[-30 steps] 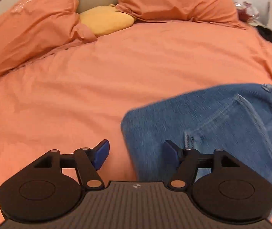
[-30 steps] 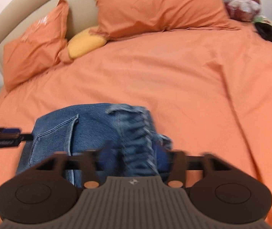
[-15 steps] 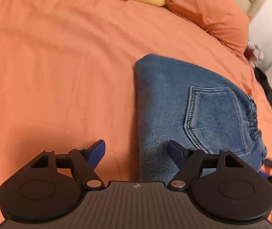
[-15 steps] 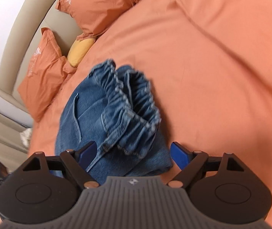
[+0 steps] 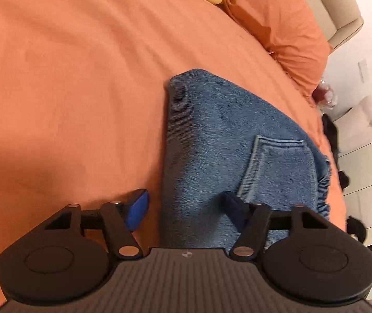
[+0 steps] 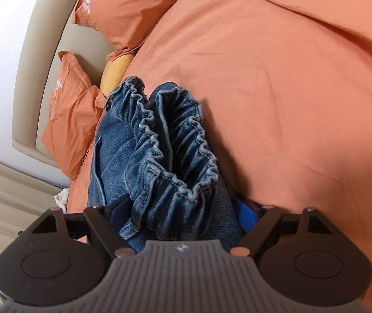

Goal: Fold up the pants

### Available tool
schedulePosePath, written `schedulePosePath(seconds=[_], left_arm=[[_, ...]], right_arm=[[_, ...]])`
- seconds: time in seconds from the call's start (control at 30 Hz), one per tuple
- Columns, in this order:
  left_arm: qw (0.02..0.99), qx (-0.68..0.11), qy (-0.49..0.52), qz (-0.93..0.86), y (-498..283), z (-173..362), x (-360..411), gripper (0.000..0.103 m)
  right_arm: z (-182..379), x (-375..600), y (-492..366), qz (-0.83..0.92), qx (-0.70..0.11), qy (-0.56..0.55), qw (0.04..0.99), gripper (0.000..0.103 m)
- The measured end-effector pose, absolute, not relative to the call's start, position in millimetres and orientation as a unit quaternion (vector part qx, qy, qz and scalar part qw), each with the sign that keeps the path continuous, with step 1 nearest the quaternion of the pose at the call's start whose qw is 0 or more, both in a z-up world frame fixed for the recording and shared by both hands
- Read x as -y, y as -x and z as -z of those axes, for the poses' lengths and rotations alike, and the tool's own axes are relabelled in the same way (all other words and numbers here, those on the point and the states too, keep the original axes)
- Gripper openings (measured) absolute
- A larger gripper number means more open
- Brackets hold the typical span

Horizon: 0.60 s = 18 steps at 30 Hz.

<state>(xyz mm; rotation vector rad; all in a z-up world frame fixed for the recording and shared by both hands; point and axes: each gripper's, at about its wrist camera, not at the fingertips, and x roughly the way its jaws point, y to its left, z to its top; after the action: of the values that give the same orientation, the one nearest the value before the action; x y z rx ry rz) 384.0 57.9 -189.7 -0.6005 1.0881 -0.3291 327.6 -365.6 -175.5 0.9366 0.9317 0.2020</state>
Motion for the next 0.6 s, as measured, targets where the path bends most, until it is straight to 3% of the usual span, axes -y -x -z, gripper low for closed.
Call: schedulePosePath(seconds=[0.27, 0.4, 0.6], left_arm=[[0.821, -0.486, 0.251, 0.160, -373, 169, -48, 0.032], [0.829, -0.483, 0.228, 0.165, -369, 151, -44, 0.024], [0.837, -0.483, 0.197, 0.166, -354, 121, -55, 0.021]], right_arm=[[158, 361, -318, -0.097, -0.423, -0.410, 0.802, 0.054], [139, 357, -314, -0.100, -0.420, -0.399, 0.809, 0.045], [110, 334, -304, -0.124, -0.426, -0.390, 0.807, 0.040]])
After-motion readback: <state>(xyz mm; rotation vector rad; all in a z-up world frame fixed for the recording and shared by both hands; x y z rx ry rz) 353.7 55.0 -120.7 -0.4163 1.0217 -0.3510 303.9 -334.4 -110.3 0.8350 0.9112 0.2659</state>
